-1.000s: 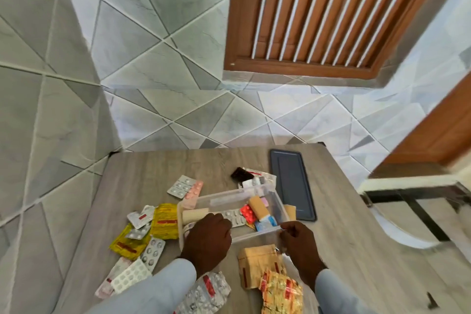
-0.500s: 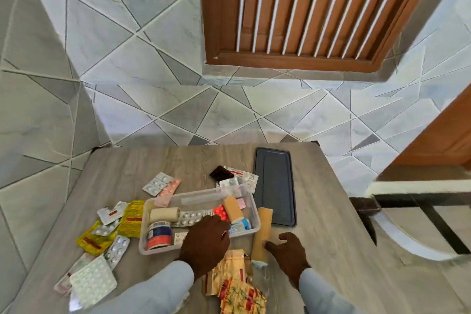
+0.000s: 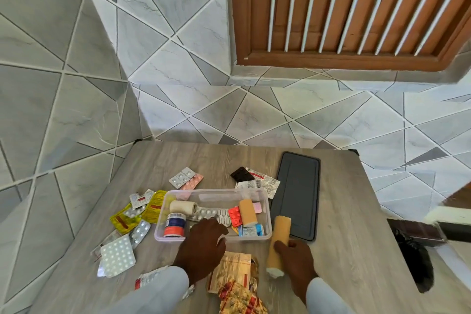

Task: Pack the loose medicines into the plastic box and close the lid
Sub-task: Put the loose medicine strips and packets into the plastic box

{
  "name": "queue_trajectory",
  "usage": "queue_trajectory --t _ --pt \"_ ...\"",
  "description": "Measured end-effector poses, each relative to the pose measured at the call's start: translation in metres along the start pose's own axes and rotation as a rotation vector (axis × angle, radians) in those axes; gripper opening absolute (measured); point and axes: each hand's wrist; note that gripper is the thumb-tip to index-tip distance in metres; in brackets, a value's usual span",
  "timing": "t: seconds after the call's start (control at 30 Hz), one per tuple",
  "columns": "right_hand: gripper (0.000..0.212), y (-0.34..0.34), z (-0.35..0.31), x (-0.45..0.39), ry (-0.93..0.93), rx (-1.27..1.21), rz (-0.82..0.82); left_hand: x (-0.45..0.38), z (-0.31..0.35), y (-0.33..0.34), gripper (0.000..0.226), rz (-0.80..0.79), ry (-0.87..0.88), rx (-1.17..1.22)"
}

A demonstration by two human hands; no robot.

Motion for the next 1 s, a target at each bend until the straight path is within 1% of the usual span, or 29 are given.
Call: queue_trajectory --t 0.07,0.1,0.17,0.23,0.3,0.37,0.43,0.53,0.57,0.67,0.73,0.83,0.9,1.0 --pt "0.042 -0.010 -0.007 0.003 0.016 -0.050 0.061 -0.001 -0.007 -0.003 0.028 0.025 -0.015 0.011" --pt "0.041 -0.017 -0.012 0.006 -0.006 -0.059 0.108 -0.002 -0.011 -0.005 0.028 0.034 -0.016 0.023" --pt "0.032 -0.031 -0.027 0.015 -0.142 -0.039 0.208 -0.007 -0.020 -0.008 0.032 0.070 -0.011 0.049" --pt "0.027 -0.036 -0.046 0.023 -0.358 0.005 0.216 -0.011 -0.034 -0.013 0.036 0.128 -0.012 0.079" --pt "0.025 -0.030 -0.067 0.031 -0.574 0.136 0.155 -0.017 -0.051 -0.020 0.035 0.171 -0.067 0.105" --pt "0.023 -0.009 -0.084 0.040 -0.772 0.332 0.101 -0.021 -0.072 -0.030 0.037 0.218 -0.128 0.158" --pt "0.028 0.021 -0.096 0.052 -0.936 0.522 0.067 -0.023 -0.092 -0.039 0.038 0.255 -0.173 0.208" --pt "0.036 0.072 -0.103 0.071 -1.134 0.836 0.046 -0.026 -0.112 -0.049 0.029 0.269 -0.248 0.240" --pt "0.038 0.087 -0.103 0.077 -1.154 0.932 0.025 -0.026 -0.119 -0.052 0.029 0.261 -0.256 0.243" --pt "0.042 0.116 -0.096 0.082 -1.110 1.124 -0.065 -0.024 -0.129 -0.057 0.029 0.232 -0.229 0.230" --pt "0.042 0.124 -0.092 0.084 -1.082 1.197 -0.080 -0.020 -0.132 -0.059 0.031 0.204 -0.208 0.232" --pt "0.038 0.129 -0.090 0.082 -1.018 1.237 -0.102 -0.017 -0.133 -0.059 0.033 0.158 -0.150 0.203" --pt "0.039 0.128 -0.089 0.081 -0.945 1.188 -0.130 -0.017 -0.134 -0.060 0.032 0.125 -0.119 0.195" --pt "0.038 0.122 -0.086 0.082 -0.861 0.956 -0.095 -0.018 -0.133 -0.062 0.033 0.119 -0.123 0.246"
Point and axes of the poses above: each hand's wrist, its own x-axis away from the middle knuckle, its own y-axis out of the palm, z = x × y, and after that the axes turned 13 degrees about z, right-handed
